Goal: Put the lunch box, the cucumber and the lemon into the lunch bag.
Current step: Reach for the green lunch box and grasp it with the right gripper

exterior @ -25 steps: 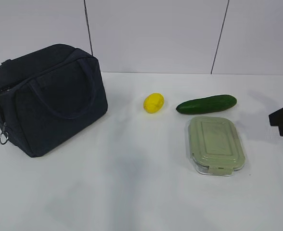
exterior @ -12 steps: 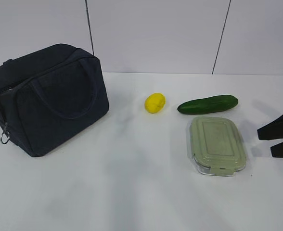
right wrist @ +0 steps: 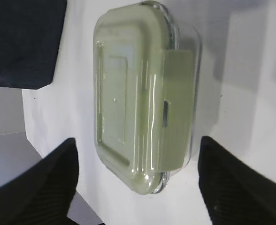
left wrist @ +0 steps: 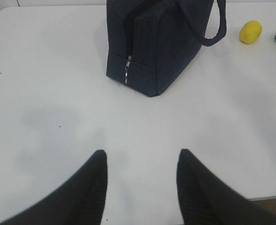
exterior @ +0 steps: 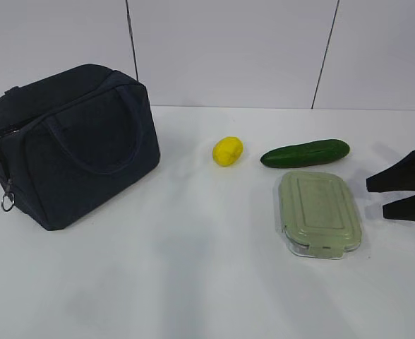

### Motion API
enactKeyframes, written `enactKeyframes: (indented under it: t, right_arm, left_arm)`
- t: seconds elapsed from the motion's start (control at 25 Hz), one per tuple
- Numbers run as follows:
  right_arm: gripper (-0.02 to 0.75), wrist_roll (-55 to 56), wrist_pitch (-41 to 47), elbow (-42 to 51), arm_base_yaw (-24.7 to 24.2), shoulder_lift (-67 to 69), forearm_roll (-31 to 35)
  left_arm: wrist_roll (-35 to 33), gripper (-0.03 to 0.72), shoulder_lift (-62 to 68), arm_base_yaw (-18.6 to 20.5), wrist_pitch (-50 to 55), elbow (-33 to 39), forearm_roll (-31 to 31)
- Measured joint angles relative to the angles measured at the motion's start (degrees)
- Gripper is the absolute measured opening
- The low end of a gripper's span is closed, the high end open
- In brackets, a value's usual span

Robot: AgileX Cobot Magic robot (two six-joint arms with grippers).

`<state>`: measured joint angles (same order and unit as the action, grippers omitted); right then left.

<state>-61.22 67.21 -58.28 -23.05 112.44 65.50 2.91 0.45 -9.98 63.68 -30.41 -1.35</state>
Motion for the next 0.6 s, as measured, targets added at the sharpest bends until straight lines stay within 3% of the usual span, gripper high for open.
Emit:
enactKeyframes:
  t: [0.32,0.6]
  right_arm:
    - [0.589,-3.11,-0.23,-1.77,0.00,2.61,0.66]
    - [0.588,-3.50,-0.23,-1.90,0.00,6.90,5.05]
  left_arm:
    - [0.00,0.340,0.00,0.00,-0.10,0.00,0.00]
    - [0.00,0.340,0.00,0.00,-0.10,0.00,0.00]
